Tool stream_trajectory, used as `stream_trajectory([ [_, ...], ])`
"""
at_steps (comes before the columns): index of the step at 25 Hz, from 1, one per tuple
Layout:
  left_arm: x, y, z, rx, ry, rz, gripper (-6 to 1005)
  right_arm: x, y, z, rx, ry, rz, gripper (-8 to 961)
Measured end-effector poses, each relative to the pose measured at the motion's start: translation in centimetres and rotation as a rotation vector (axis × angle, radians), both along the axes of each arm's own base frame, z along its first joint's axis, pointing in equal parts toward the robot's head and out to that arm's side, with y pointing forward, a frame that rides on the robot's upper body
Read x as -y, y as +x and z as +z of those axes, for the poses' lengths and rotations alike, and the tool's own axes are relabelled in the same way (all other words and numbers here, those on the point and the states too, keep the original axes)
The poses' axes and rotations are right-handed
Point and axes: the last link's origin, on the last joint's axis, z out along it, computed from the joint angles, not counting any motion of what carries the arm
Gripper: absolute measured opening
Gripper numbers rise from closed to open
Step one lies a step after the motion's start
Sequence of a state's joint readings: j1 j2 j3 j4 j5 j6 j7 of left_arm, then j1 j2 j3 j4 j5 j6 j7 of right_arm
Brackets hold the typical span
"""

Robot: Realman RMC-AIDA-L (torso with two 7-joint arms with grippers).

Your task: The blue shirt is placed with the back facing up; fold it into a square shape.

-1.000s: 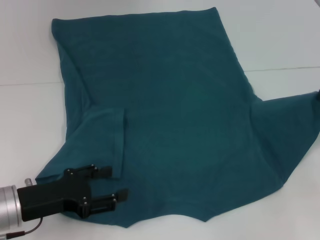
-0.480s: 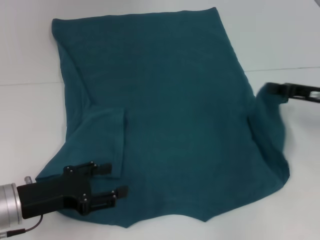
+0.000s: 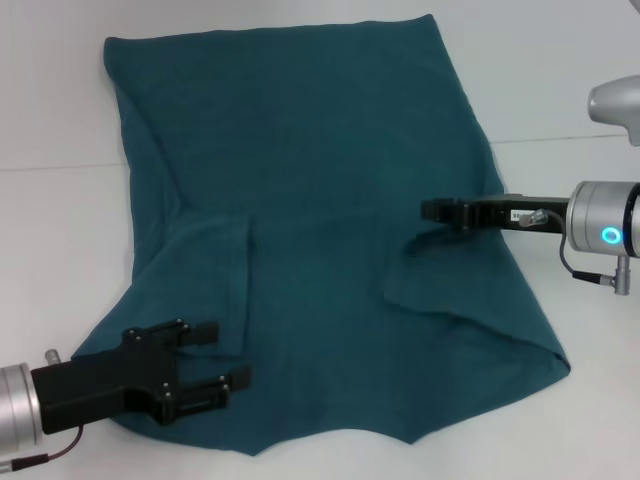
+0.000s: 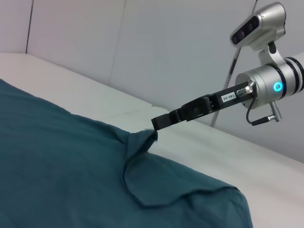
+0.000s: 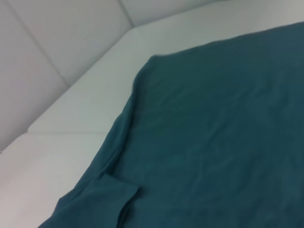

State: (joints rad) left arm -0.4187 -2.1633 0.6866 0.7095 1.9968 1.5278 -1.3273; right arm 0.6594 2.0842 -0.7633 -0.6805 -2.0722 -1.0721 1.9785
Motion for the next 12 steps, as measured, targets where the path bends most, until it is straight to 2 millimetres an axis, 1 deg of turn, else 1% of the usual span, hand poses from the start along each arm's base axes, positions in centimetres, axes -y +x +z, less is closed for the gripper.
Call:
stream_trajectory([
  [6,0.0,-0.2,-0.1,-0.004,0.0,0.008,788,0.1,0.5,0.2,-0.021,0.026,-0.023,228],
  [11,0.0,-0.2,-0.2,-0.007,0.0,0.011,788,0.6,1.8,1.0,-0.014,0.038,-0.056,335],
  [12,0.0,-0.2,-0.2,-0.007,0.0,0.011,788,0.7,2.3,1.2,-0.012,0.041,-0.07,380],
])
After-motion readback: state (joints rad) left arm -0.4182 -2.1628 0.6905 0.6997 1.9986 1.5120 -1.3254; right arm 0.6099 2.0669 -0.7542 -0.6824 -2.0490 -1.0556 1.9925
